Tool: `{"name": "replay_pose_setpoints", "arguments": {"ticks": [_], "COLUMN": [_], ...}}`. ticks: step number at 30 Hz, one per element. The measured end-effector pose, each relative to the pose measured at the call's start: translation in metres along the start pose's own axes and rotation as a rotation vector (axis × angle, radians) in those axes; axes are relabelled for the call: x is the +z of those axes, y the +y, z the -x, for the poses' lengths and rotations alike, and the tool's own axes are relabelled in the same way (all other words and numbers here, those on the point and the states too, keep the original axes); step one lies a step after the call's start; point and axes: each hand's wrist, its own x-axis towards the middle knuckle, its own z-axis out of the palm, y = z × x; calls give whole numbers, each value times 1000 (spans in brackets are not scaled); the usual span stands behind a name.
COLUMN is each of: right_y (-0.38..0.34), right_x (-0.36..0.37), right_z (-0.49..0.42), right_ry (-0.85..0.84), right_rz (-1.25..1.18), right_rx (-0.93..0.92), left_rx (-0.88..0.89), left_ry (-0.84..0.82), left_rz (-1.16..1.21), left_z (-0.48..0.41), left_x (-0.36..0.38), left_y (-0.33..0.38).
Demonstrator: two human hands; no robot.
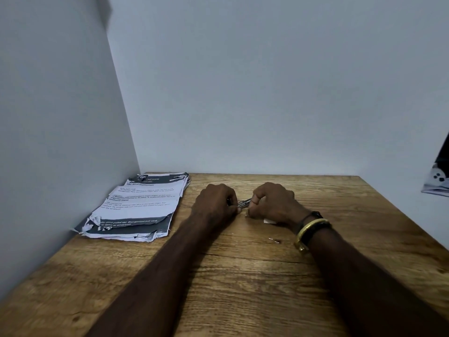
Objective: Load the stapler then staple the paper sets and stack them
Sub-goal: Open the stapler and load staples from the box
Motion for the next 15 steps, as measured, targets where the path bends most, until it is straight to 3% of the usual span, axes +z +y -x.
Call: {"name": "replay_pose_setpoints", "arguments": {"ticks": [5,10,15], "right_y": [11,9,8], "right_x": [-10,-7,-9], "right_z": [-4,-5,-7], "right_ry": [172,59,120], "right_rz": [-77,187,61], "right_rx": [92,208,195], "left_rx": [-21,-5,31], "left_ry": [6,26,52], "left_rz": [-23,9,27], "left_z": [1,2,2], "left_x": [1,0,0], "left_y": [0,1,1]}}
